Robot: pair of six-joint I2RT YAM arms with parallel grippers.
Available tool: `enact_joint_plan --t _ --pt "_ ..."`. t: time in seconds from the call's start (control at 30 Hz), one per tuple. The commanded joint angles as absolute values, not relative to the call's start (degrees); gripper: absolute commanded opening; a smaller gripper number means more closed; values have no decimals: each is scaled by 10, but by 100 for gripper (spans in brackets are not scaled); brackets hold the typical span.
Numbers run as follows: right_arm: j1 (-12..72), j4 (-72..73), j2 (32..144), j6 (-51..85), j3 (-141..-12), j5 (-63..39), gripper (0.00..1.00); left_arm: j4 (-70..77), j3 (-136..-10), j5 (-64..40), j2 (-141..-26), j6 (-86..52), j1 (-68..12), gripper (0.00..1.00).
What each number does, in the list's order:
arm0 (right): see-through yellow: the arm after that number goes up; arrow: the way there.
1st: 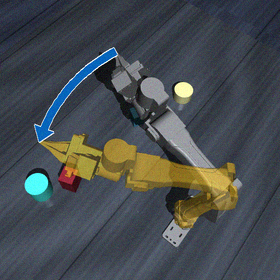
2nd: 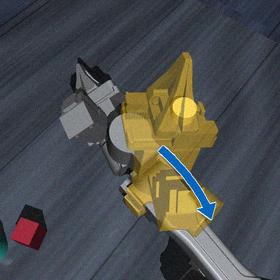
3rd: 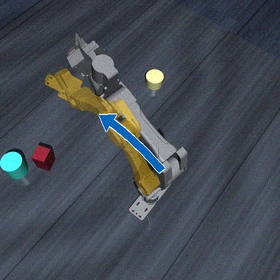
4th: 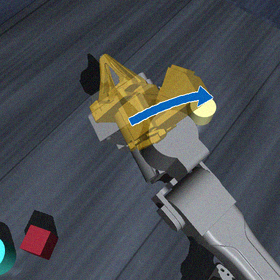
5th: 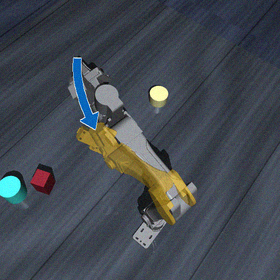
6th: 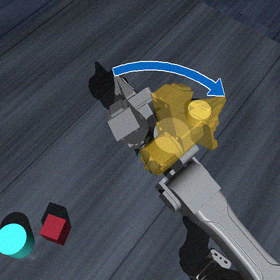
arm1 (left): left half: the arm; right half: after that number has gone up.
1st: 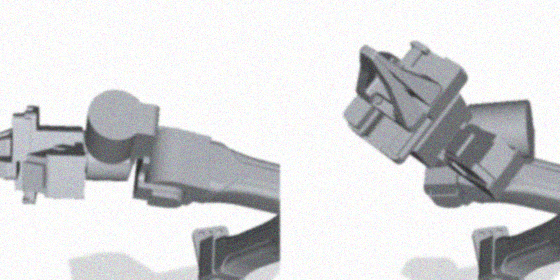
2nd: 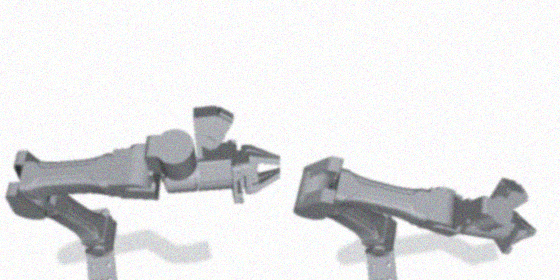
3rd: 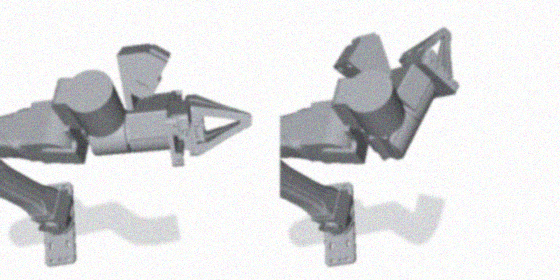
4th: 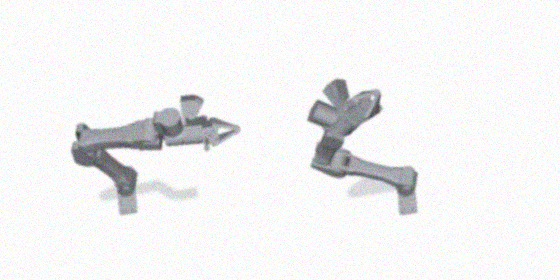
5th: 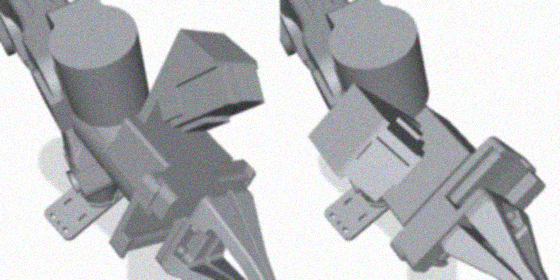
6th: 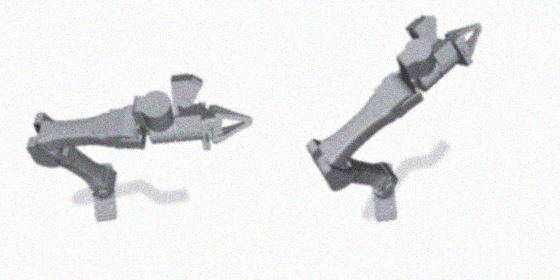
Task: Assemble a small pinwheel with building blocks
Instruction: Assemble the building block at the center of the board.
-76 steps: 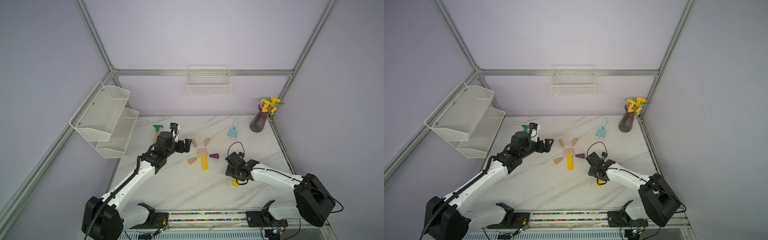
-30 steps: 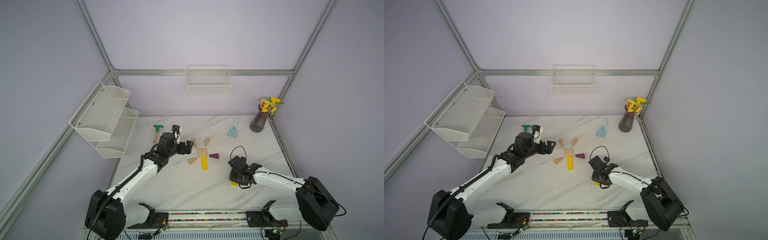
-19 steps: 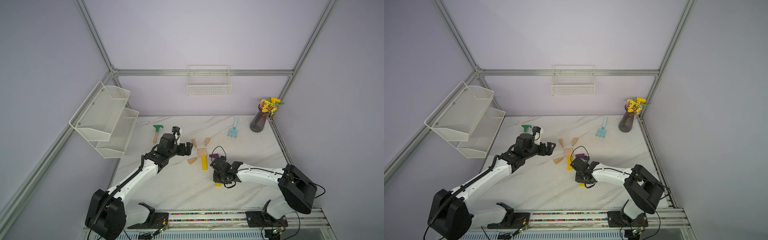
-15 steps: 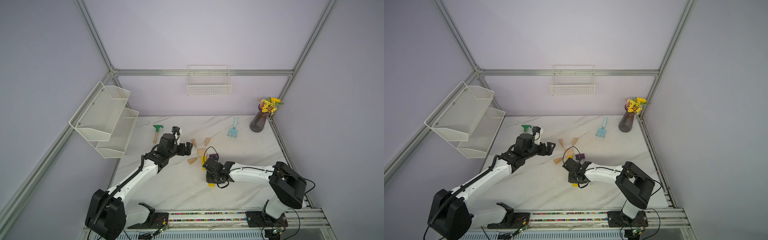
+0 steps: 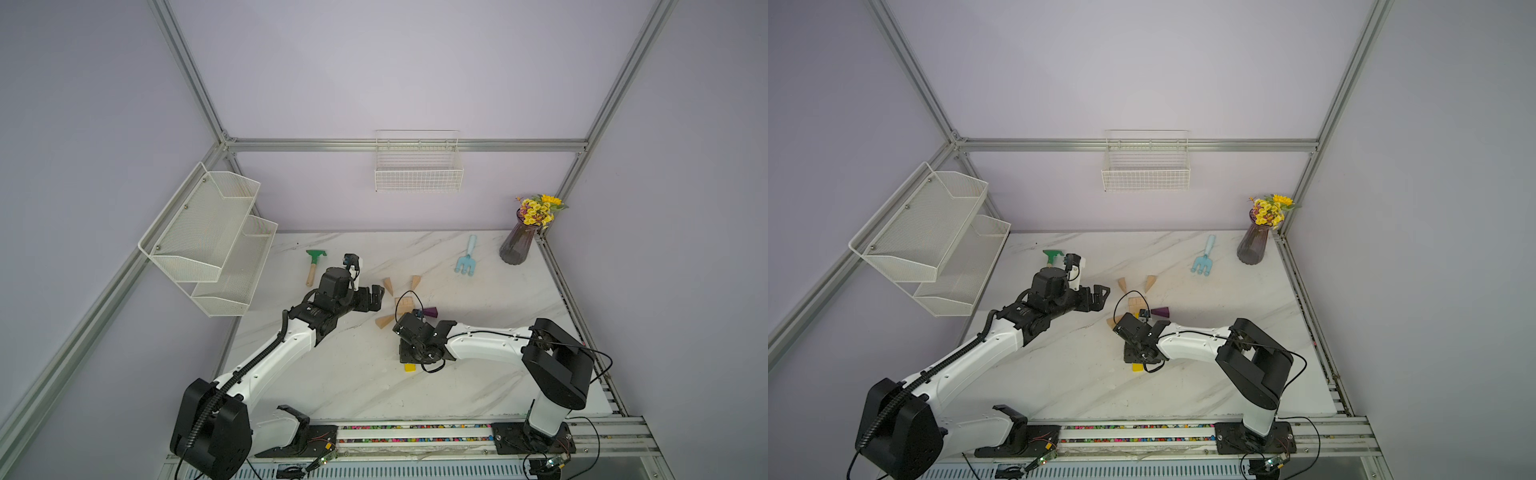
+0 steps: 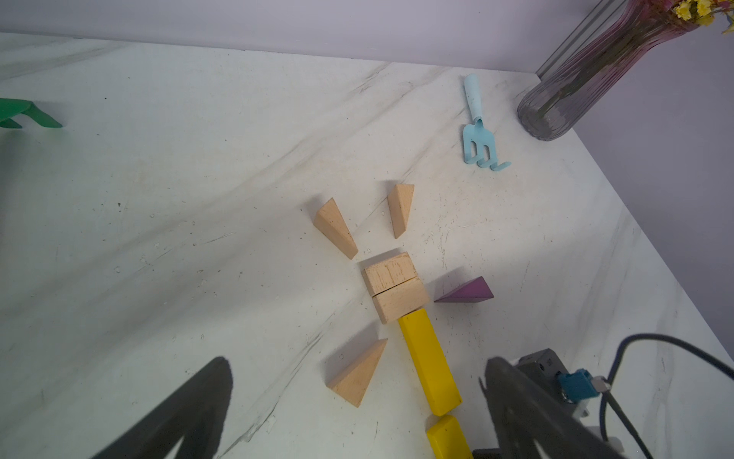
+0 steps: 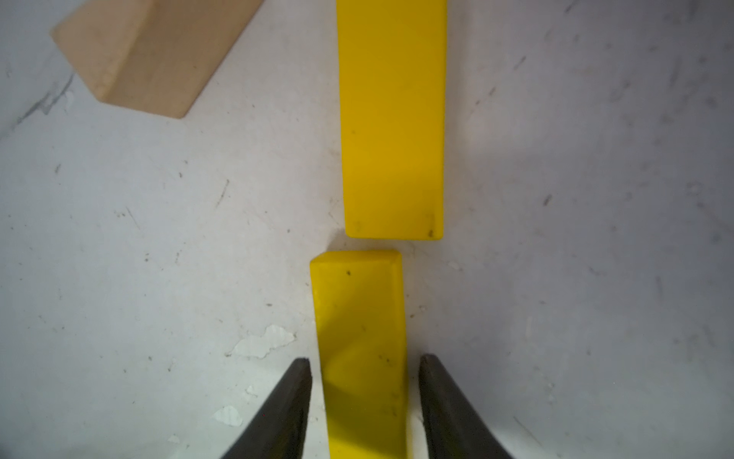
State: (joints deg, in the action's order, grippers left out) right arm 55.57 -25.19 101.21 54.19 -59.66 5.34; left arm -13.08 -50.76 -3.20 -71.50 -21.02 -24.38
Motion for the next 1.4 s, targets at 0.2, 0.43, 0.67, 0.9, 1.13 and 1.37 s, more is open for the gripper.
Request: enact_joint_plan --t 0.2,0.43,0.67,0.9,1.13,1.37 --pt "542 -274 1028 549 -604 75 41 -126 -509 -30 -700 -220 -240 100" --pt "534 -274 1027 546 -602 79 40 -125 -509 -33 -703 -222 -240 100" --pt "532 -274 1035 536 -606 77 40 -125 -509 -33 -703 -223 -240 100" --pt "531 -275 1035 523 -606 77 40 -124 -508 -32 -705 -222 -240 100" --pt "528 -278 1037 512 -607 78 40 -126 -506 -32 -703 -222 -240 100" --pt "526 -279 1037 508 -610 78 41 -125 -506 -31 -703 -222 -240 100"
